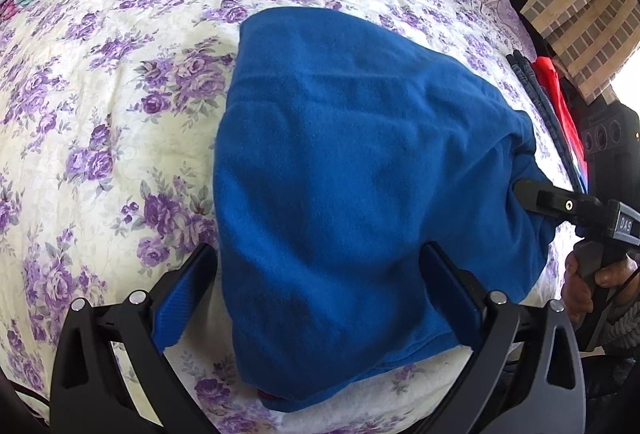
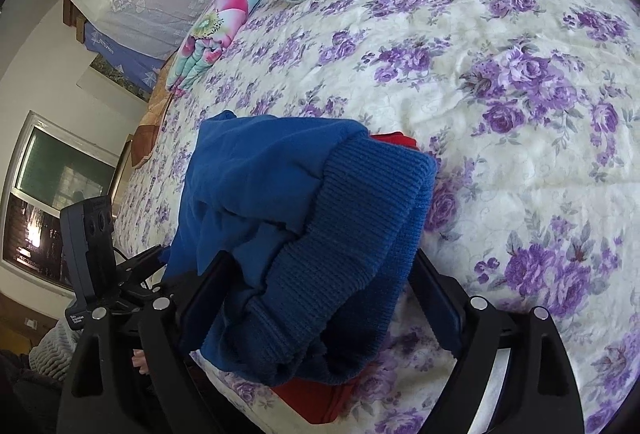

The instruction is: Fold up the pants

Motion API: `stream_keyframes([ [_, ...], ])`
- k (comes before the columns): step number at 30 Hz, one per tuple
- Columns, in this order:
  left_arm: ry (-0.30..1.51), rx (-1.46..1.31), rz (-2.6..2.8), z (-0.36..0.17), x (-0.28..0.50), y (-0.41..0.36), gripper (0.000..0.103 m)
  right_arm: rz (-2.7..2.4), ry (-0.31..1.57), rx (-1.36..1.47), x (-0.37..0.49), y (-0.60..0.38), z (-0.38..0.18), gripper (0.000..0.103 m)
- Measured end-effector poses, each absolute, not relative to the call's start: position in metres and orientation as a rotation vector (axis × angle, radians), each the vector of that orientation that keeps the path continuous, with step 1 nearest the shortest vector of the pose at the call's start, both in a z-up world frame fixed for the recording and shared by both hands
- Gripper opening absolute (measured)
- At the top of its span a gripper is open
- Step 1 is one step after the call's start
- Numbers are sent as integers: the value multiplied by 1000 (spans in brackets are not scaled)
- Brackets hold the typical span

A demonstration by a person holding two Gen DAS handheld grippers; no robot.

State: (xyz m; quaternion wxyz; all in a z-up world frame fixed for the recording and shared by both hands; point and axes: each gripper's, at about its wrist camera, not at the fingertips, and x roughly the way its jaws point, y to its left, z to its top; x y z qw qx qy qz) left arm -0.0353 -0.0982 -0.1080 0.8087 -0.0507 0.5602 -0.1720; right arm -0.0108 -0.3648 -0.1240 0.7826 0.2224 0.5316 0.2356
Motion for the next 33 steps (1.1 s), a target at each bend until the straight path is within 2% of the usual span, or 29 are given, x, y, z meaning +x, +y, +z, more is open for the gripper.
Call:
stream_keyframes([
  [12, 1245, -158, -382, -106, -36, -74, 99, 467, 1148, 428, -41, -376, -113, 88],
  [21, 1194, 145, -369, -95, -32, -119, 99, 450, 1120, 578, -31, -378, -121, 88],
  [33, 1178, 154, -389, -95, -35, -119, 99, 433, 1141, 618, -20, -366, -126, 89],
])
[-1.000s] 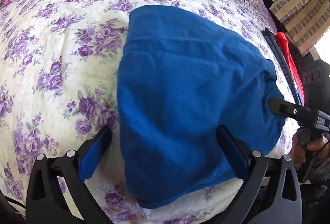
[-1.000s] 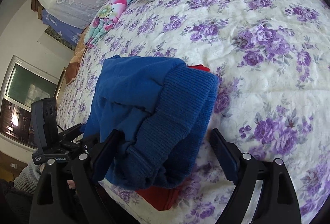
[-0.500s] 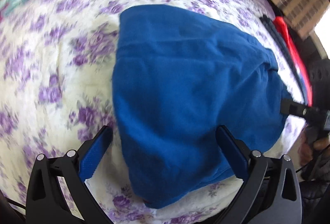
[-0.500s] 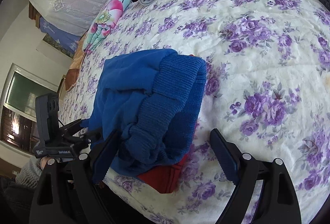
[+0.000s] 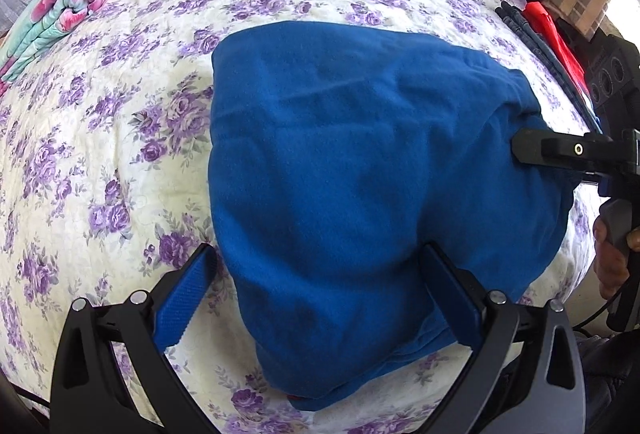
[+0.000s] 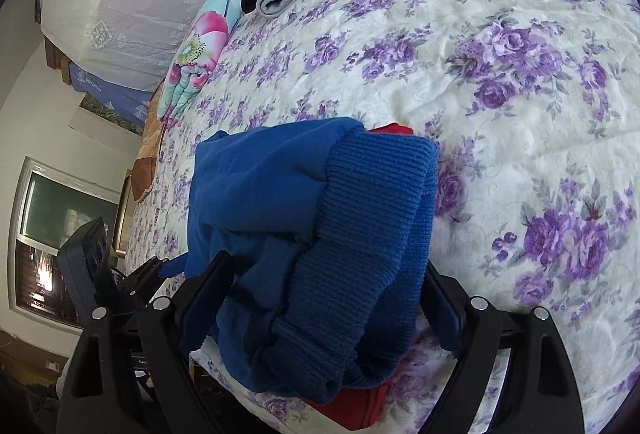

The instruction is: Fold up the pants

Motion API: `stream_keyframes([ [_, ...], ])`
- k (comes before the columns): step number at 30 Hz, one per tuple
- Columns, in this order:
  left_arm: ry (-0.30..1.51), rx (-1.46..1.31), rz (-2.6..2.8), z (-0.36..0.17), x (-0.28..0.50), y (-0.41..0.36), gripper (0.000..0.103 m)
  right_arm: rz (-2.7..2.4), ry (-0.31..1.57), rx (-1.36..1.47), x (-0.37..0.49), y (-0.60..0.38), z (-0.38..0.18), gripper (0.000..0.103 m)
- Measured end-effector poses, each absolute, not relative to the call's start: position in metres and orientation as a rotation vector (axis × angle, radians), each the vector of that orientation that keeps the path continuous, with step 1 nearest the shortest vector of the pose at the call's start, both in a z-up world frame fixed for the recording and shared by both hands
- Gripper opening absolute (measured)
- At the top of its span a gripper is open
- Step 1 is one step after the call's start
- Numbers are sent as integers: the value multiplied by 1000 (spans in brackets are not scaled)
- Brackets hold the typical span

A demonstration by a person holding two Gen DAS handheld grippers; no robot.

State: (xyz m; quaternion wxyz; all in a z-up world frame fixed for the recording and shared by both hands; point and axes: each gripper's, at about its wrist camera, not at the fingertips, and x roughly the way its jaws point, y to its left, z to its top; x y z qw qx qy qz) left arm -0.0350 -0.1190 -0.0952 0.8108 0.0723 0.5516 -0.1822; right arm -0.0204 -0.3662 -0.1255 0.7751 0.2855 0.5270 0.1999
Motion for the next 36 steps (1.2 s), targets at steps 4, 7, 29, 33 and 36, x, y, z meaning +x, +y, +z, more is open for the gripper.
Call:
stream_keyframes([
  [4, 1179, 143, -393, -96, -35, -117, 99, 428, 1144, 611, -19, -364, -126, 88],
  [7, 1185, 131, -397, -96, -34, -116, 99, 430, 1143, 601, -19, -362, -126, 88],
  [29, 1218, 52, -411, -102, -35, -108, 99, 440, 1131, 574, -17, -359, -129, 89],
  [33, 1219, 53, -411, -102, -35, -108, 99, 442, 1133, 571, -19, -359, -129, 89],
  [36, 1220, 48, -412, -102, -34, -108, 99, 446, 1135, 571, -19, -359, -129, 90],
])
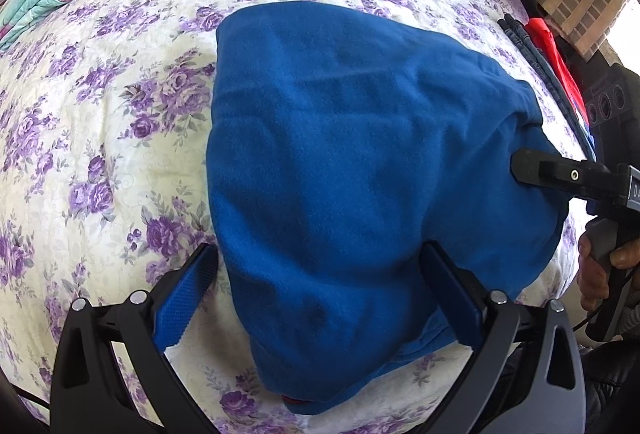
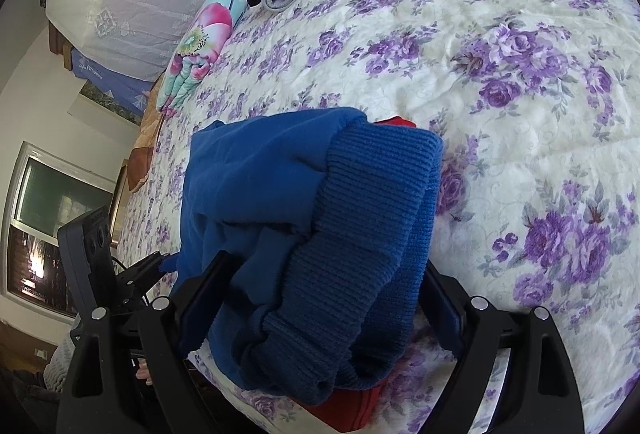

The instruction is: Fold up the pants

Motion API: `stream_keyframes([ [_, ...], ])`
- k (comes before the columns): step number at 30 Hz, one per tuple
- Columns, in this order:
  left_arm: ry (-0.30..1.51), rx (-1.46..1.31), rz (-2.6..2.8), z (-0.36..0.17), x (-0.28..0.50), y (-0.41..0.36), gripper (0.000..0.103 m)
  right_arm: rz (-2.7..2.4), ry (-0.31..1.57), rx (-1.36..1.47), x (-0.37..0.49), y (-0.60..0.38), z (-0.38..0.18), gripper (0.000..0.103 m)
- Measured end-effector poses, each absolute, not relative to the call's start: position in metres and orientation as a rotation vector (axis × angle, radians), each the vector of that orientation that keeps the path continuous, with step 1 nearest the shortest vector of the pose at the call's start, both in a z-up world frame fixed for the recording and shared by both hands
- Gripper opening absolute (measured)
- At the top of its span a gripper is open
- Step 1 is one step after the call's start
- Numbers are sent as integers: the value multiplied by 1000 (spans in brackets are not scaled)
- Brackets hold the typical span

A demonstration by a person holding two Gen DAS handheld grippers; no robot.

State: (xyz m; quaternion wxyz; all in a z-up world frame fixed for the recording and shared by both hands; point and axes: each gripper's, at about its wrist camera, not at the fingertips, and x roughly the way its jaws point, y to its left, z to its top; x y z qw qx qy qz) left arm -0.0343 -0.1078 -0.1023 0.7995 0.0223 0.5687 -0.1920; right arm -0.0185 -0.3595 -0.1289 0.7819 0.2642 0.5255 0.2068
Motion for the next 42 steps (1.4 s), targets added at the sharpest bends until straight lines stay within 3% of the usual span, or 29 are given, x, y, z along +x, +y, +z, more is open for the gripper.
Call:
stream_keyframes([
  [4, 1232, -16, -434, -107, -32, -100, 99, 471, 1140, 544, -16, -353, -129, 99],
  [9, 1180, -66, -480, -111, -36, -91, 99, 478, 1167, 457, -12, -343, -127, 98],
  [10, 1172, -77, -489, -109, -37, -90, 93, 463, 1164, 480, -12, -345, -127, 89],
  [11, 1154, -92, -525, -105, -40, -90, 72, 438, 1151, 510, -13, -349, -126, 79],
  [13, 1124, -53, -551, -95, -47, -95, 59, 421, 1127, 531, -17, -354, -122, 55],
  [16, 1106, -54, -561, -88, -48, -94, 46, 426, 1094, 512, -24, -357, -112, 43],
  [18, 1111, -152, -570, -83, -43, -81, 41, 430, 1073, 493, -26, -353, -103, 39],
  [31, 1153, -322, -715, -79, -34, -78, 44, 371, 999, 461, -53, -366, -68, 36],
  [34, 1197, -265, -733, -90, -34, -94, 57, 323, 1025, 499, -57, -386, -75, 36],
  [36, 1264, -310, -735, -108, -27, -97, 57, 310, 1046, 533, -58, -390, -86, 36],
  [38, 1275, -371, -763, -113, -22, -95, 38, 295, 1051, 518, -58, -386, -91, 36],
  [42, 1213, -292, -805, -87, -24, -105, 21, 284, 1006, 478, -59, -381, -75, 35],
])
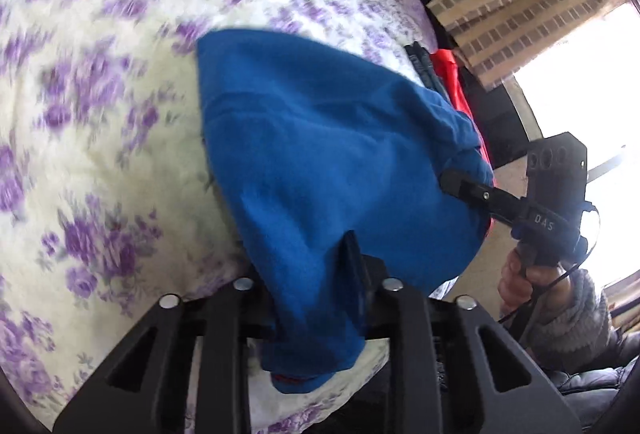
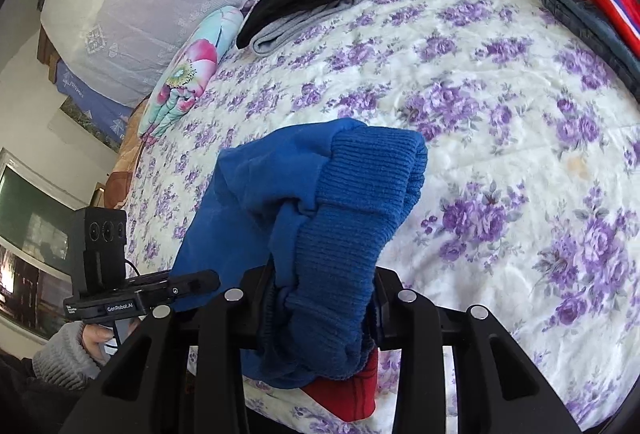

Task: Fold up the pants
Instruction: 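Lift the folded blue bundle off the quilt with both tools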

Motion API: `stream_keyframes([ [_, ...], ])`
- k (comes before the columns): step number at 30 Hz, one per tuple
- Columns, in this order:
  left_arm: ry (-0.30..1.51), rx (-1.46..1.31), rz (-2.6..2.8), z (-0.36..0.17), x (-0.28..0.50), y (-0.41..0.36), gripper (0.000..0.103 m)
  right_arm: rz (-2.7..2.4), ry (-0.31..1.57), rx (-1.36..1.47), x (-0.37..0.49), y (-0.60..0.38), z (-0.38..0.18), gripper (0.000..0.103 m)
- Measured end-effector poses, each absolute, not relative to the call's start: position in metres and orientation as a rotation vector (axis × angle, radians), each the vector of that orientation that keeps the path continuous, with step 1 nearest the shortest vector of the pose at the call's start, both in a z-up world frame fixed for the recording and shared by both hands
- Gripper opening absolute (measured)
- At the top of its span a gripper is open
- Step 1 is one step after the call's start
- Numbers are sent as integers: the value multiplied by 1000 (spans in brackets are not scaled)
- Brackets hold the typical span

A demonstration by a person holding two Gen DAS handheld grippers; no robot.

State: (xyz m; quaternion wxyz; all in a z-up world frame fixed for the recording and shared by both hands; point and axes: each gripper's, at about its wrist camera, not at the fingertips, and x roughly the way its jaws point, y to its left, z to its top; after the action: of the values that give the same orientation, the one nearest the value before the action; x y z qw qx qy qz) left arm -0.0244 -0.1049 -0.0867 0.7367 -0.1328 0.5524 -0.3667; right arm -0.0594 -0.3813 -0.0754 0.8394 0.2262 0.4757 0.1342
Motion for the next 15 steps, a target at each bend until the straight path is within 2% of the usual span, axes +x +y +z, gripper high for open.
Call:
stream_keyframes([
  [4, 1097, -281, -828, -30, -13, -103, 18, 302, 904, 448, -58, -382, -29, 35],
  [7, 972, -232, -850, 37, 7, -103, 18, 329, 783, 423, -50, -385, 26, 35],
  [11, 811, -170, -867, 123, 41, -106, 18, 363, 620, 383, -21, -387, 101, 35],
  [15, 675, -97, -820, 180, 78, -114, 18, 367, 482, 310, 20, -388, 159, 35],
])
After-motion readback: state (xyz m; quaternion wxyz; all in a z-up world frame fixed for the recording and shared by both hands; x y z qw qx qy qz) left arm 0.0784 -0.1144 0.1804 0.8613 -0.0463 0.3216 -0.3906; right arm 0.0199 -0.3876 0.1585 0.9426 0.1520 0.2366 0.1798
